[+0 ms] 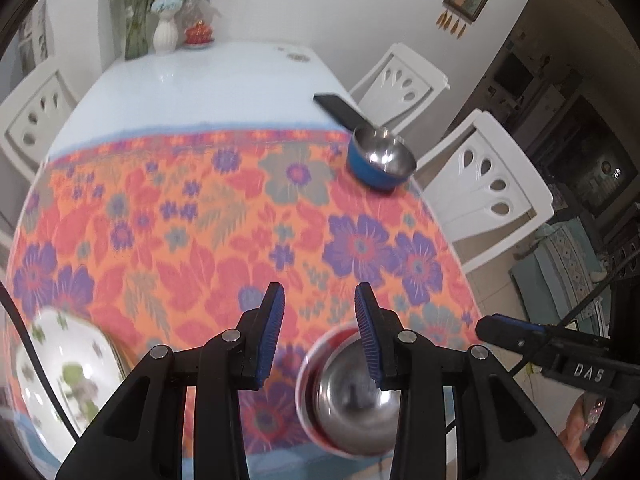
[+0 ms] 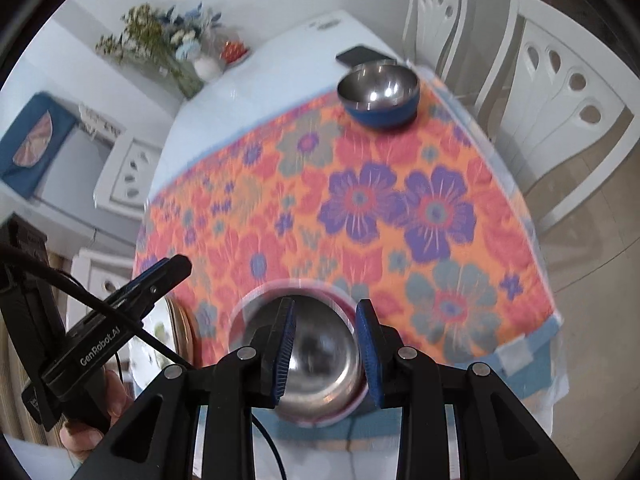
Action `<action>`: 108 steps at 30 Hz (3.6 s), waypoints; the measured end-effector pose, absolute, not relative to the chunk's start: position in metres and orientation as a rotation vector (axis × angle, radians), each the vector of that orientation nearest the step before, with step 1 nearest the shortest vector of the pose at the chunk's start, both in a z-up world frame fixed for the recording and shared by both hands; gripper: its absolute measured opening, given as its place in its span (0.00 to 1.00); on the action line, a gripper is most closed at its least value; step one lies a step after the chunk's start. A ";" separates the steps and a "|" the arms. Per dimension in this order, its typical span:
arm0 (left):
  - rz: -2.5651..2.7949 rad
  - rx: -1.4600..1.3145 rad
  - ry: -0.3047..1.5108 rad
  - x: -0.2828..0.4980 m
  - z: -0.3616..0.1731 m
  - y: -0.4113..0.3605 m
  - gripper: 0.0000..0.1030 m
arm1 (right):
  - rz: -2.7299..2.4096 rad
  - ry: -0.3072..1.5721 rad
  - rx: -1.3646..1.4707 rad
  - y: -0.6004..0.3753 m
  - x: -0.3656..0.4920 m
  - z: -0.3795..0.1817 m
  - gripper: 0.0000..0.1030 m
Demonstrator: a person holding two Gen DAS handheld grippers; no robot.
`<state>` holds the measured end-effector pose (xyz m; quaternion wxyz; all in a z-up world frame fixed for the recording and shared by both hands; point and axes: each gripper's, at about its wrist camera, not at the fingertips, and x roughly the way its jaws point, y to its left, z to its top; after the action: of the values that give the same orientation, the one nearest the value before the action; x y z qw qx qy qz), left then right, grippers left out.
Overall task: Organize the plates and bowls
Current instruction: 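Lower the red steel bowl into the pink bowl and open both grippers, then move both open grippers toward the blue steel bowl, then close both grippers on the rim of the blue steel bowl, then lift the blue steel bowl with both grippers and carry it to the nested bowls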
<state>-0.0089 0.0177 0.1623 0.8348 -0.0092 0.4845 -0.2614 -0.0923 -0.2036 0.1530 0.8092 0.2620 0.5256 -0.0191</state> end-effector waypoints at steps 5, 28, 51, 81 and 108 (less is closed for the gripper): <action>-0.573 0.010 0.978 0.020 0.184 0.002 0.33 | -0.072 1.092 0.583 -0.228 -0.070 0.167 0.29; -0.719 0.009 1.061 0.174 0.148 -0.117 0.64 | -0.256 1.073 0.698 -0.359 0.069 0.114 0.50; -0.776 -0.028 1.289 0.225 0.036 -0.171 0.35 | -0.195 1.223 0.711 -0.381 0.139 0.011 0.50; -0.807 0.011 1.034 0.161 0.155 -0.161 0.23 | -0.114 1.085 0.555 -0.350 0.105 0.126 0.22; -0.706 -0.058 0.928 -0.009 0.236 -0.043 0.23 | 0.017 1.052 0.548 -0.231 -0.057 0.218 0.23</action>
<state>-0.0092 -0.0425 0.2358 0.8345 -0.0274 0.4381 -0.3331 -0.0571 -0.2314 0.2178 0.8293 0.2580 0.4956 0.0080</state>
